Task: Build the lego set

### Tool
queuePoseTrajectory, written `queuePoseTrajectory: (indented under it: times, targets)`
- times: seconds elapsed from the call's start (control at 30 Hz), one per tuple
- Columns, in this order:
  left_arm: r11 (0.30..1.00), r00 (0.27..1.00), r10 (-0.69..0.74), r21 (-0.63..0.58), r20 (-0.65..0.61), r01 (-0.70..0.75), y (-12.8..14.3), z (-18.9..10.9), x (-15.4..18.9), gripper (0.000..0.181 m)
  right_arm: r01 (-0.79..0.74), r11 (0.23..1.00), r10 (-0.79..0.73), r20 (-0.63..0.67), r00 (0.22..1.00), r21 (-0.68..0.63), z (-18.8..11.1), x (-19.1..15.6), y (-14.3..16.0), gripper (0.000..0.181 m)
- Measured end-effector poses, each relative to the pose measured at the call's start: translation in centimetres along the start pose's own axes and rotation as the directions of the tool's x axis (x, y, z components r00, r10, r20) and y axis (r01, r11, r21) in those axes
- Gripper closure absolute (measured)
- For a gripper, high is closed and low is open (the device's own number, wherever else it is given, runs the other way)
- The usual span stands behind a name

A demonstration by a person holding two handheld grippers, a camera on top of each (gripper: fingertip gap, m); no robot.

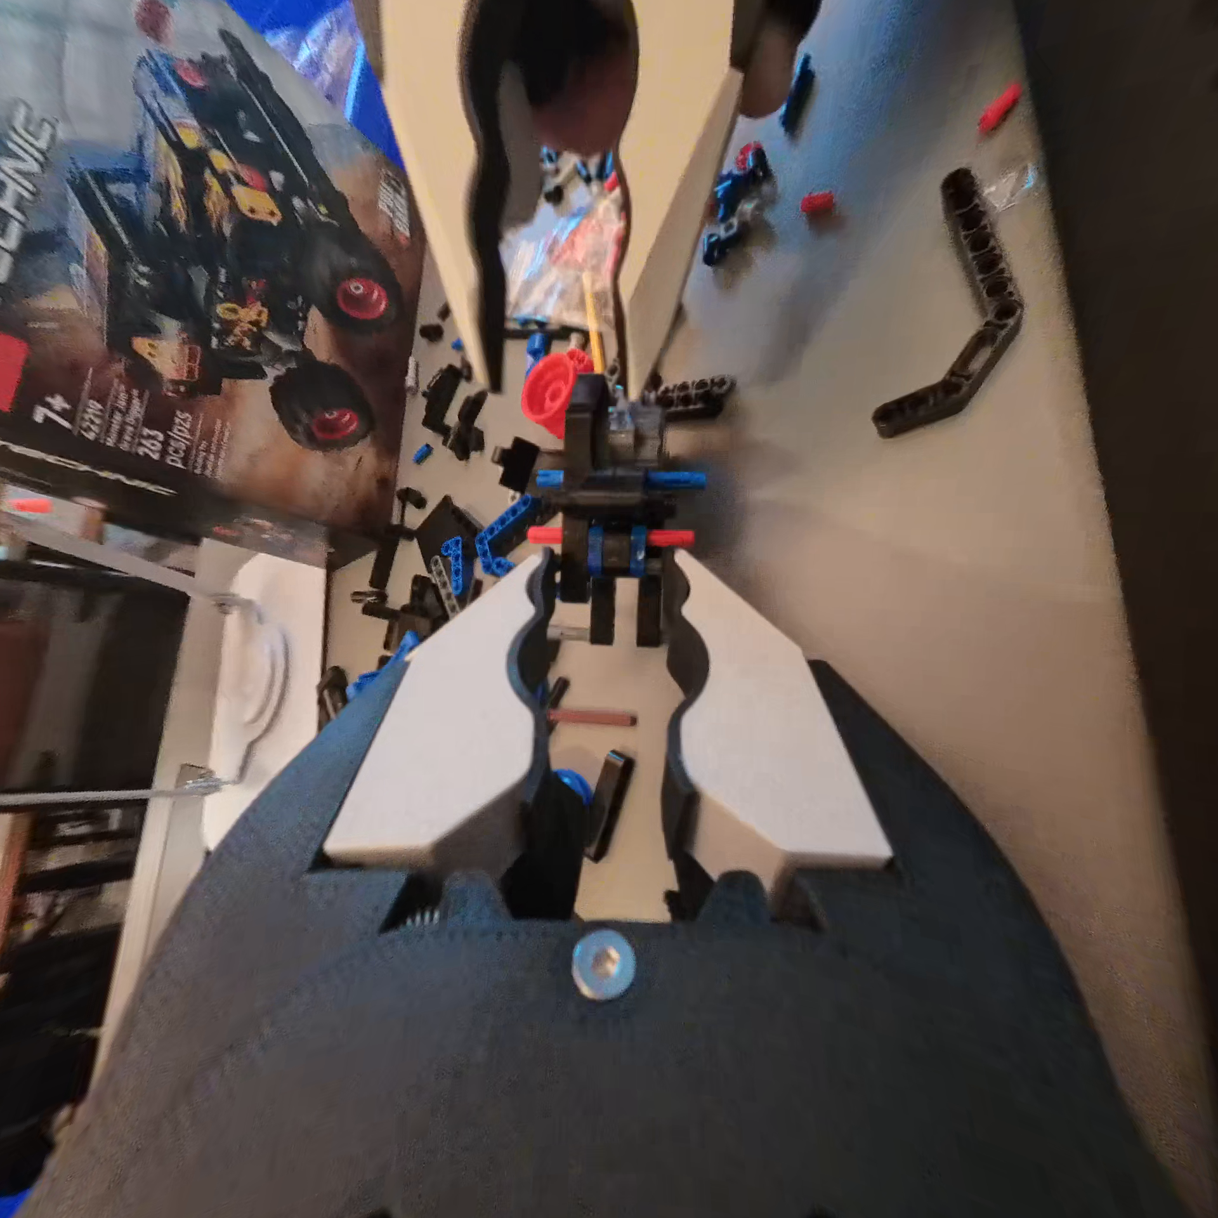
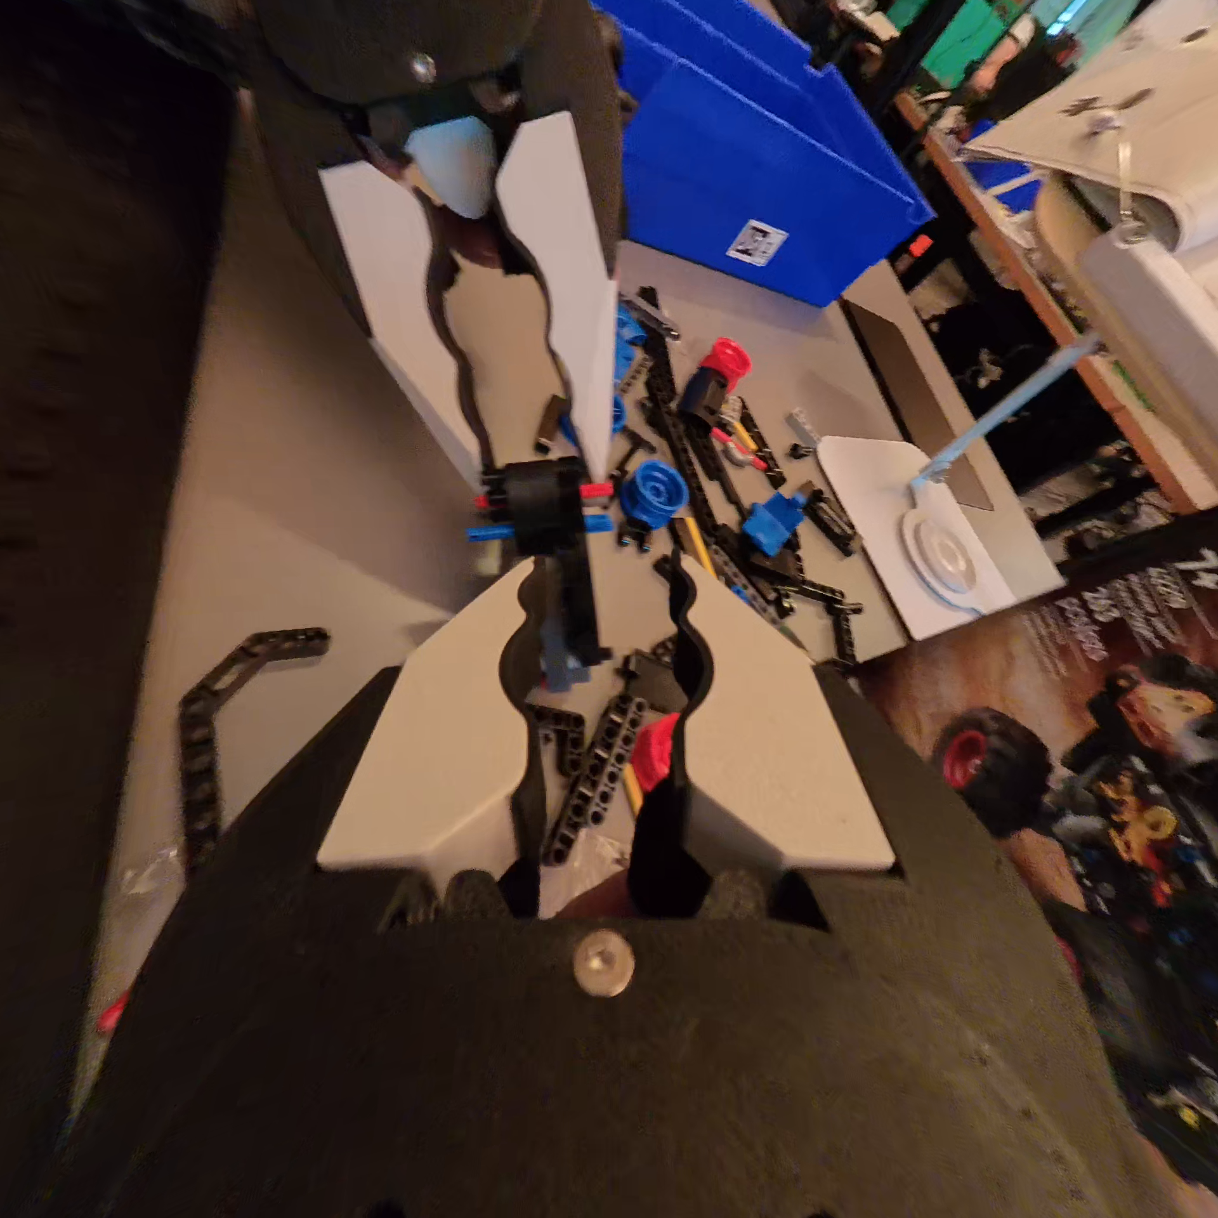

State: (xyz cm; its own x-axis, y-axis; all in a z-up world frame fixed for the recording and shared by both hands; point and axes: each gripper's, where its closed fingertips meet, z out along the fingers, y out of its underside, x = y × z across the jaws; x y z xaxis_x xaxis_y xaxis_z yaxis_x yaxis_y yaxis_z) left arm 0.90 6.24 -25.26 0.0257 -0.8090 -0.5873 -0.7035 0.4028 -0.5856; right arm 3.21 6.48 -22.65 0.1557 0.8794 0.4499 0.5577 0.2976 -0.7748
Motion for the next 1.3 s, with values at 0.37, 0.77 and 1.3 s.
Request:
queuePoseTrajectory:
  times: [0.37,0.77,1.3]
  targets:
    - [0.993,0.993,0.113,0.022,0.039,-0.114,0.4,-0.2,0.8,0.138,0.082,0.996,-0.080,0.070,0.994,-0.037,1.6,-2.5,0.1,0.174]
    - [0.952,0.948,0.307,-0.021,0.084,-0.307,0.9,0.0,2.2,0.145,0.145,0.988,-0.134,0.160,0.978,-0.061,2.1,-4.5,0.8,0.172]
    - [0.894,0.887,-0.421,0.080,-0.191,0.441,-0.8,-1.0,0.7,0.145,-0.012,0.998,0.008,0.082,0.997,0.056,0.5,-1.4,-0.5,0.157]
